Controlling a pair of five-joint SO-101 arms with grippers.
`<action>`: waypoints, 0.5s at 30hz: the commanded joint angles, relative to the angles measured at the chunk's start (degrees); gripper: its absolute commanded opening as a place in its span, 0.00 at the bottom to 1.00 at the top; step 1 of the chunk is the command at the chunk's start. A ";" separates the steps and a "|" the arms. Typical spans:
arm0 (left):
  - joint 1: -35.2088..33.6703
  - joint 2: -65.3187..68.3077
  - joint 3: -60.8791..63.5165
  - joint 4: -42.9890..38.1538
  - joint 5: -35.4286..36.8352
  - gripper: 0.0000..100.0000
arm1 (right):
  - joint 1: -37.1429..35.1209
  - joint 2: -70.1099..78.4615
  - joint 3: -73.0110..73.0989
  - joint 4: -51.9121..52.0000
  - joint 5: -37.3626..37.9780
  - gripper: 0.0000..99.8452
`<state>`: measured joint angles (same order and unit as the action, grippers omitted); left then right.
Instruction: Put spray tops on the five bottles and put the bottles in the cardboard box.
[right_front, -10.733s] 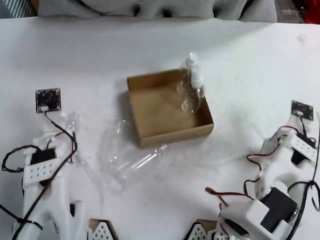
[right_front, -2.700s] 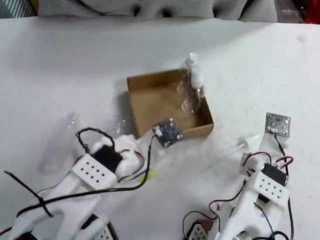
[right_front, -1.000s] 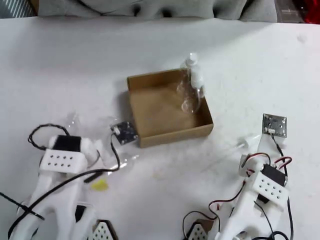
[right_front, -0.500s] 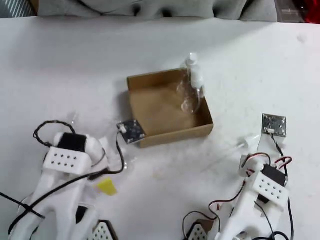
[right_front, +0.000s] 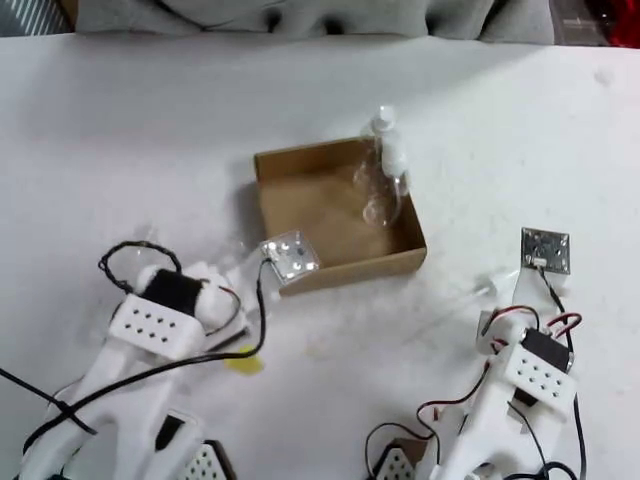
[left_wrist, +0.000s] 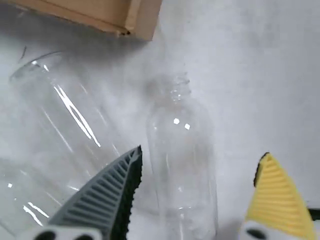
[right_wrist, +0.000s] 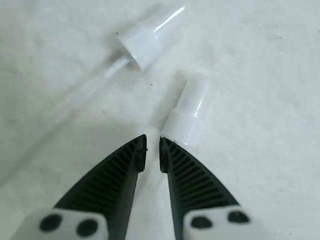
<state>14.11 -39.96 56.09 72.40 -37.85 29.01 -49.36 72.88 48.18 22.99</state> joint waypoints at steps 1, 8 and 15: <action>1.10 2.68 -2.99 -2.37 1.23 0.34 | -0.31 -1.10 -0.35 -0.57 0.44 0.02; -0.13 11.56 -2.99 -7.30 1.41 0.34 | -0.31 -1.10 -0.35 -0.66 0.44 0.02; 0.13 14.55 -2.55 -11.16 1.41 0.34 | -0.31 -1.10 -0.35 -0.66 0.53 0.02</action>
<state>14.37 -26.42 56.09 63.34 -37.05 29.01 -49.36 72.88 48.18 22.99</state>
